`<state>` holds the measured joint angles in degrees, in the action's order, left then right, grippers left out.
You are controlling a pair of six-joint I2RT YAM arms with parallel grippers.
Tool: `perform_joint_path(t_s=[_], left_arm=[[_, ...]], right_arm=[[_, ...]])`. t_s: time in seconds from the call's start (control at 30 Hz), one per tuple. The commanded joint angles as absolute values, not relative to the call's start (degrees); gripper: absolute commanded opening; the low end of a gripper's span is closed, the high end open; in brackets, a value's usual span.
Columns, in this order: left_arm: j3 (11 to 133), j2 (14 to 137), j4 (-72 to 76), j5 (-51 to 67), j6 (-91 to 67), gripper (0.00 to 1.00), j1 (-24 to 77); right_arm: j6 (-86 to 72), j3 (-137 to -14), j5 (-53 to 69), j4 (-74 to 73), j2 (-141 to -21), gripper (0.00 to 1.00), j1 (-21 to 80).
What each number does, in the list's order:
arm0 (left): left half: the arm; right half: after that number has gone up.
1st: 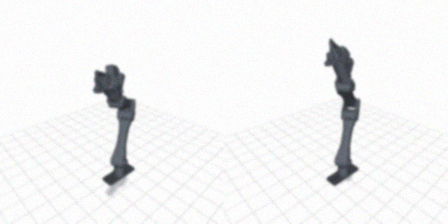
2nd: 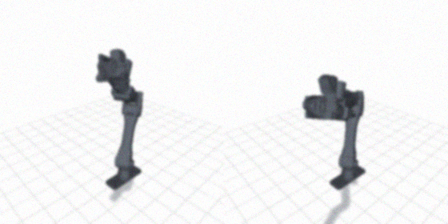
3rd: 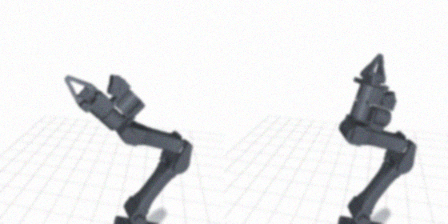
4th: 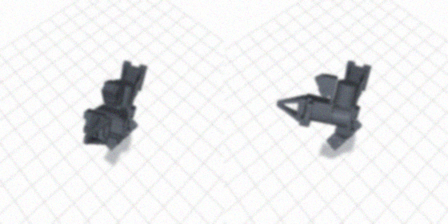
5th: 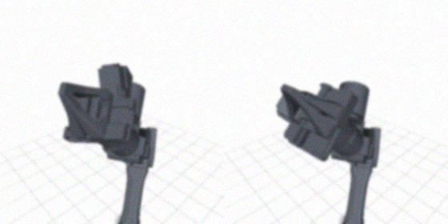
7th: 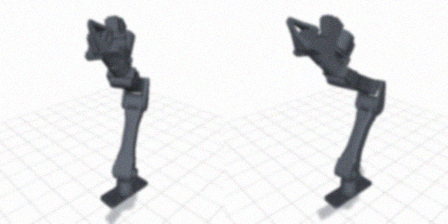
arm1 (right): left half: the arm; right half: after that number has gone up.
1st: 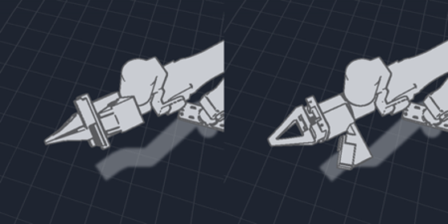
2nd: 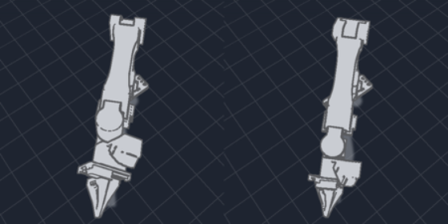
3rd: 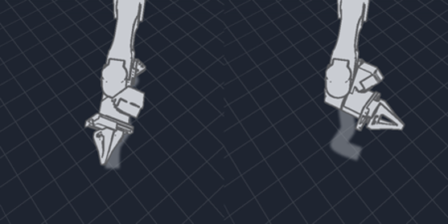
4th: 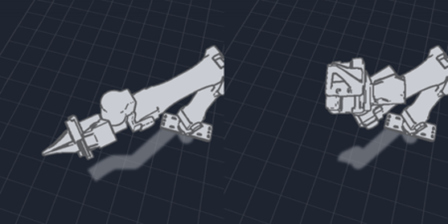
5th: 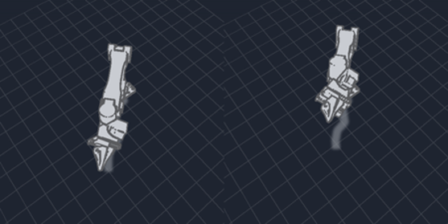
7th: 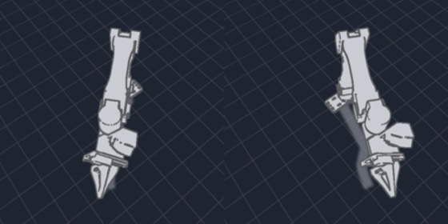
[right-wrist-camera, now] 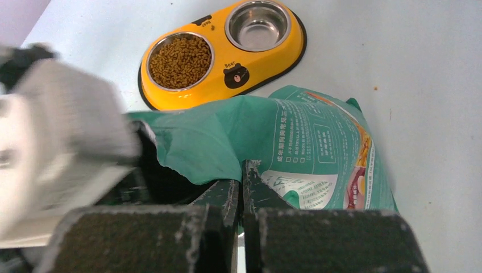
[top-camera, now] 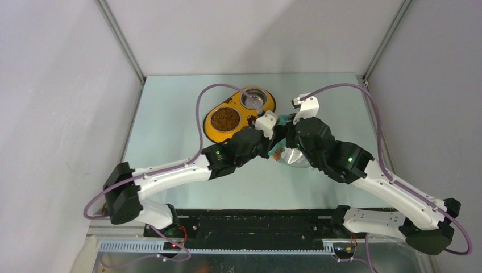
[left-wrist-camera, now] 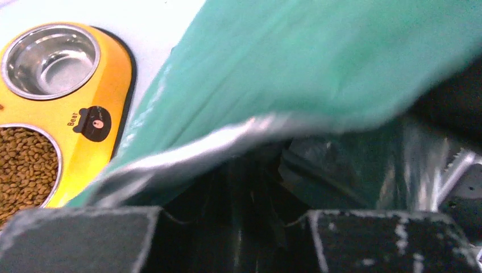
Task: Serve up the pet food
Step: Collect the pet food from the pet food bag.
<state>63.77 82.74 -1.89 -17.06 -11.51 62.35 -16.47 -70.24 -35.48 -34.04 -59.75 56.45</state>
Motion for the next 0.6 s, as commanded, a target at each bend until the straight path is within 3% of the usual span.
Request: perform_joint_path(t_s=[0.0,0.57], left_arm=[[56.21,73.79,8.91,-11.52,-12.19,0.0,63.73],[43.75,47.27,-3.46,-12.72,-8.7,0.0,67.57]], right_arm=[[-17.27,-71.02,-40.09,-33.17,-56.23,0.0,53.35],[-12.78,-71.02,-38.52,-35.53,-55.73,0.0,51.84]])
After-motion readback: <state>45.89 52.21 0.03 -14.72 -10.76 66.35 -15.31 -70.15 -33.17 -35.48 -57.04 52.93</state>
